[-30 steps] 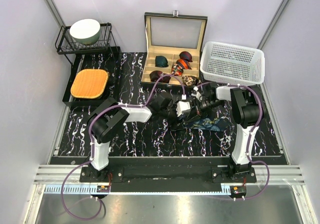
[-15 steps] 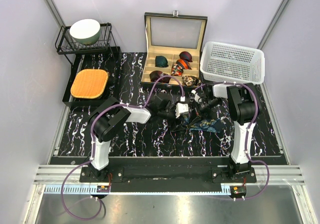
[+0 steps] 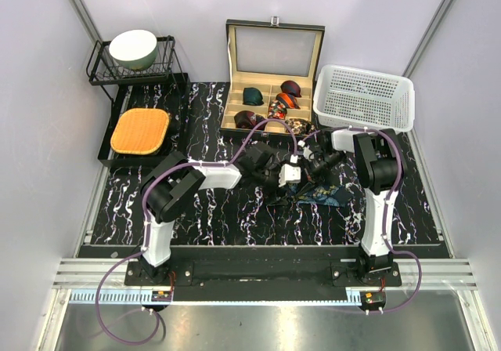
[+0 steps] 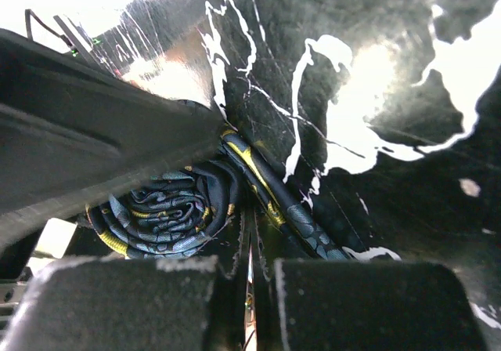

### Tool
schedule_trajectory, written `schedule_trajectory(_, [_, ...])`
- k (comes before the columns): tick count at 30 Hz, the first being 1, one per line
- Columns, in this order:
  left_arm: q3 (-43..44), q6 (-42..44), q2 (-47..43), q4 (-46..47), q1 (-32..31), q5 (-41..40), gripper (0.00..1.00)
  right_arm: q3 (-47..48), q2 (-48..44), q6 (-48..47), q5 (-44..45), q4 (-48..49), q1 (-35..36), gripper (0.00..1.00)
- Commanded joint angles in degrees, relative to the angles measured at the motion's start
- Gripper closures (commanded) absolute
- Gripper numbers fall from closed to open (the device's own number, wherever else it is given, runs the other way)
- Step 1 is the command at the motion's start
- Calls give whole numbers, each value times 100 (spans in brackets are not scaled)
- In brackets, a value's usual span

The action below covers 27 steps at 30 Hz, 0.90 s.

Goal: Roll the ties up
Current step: Roll the tie at the center of the board.

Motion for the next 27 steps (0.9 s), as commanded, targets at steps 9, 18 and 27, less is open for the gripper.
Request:
schedule_trajectory(9, [55, -38, 158, -1149, -126, -380, 71, 740, 206, -437, 727, -269, 104, 93])
schedule_trajectory(18, [-289, -539, 131, -1738, -152, -1154, 78, 118, -962, -271, -170, -464, -344, 42])
schedule_trajectory(27, [309, -803, 501, -2133, -188, -1347, 70, -348, -1061, 257, -882, 353, -116, 41])
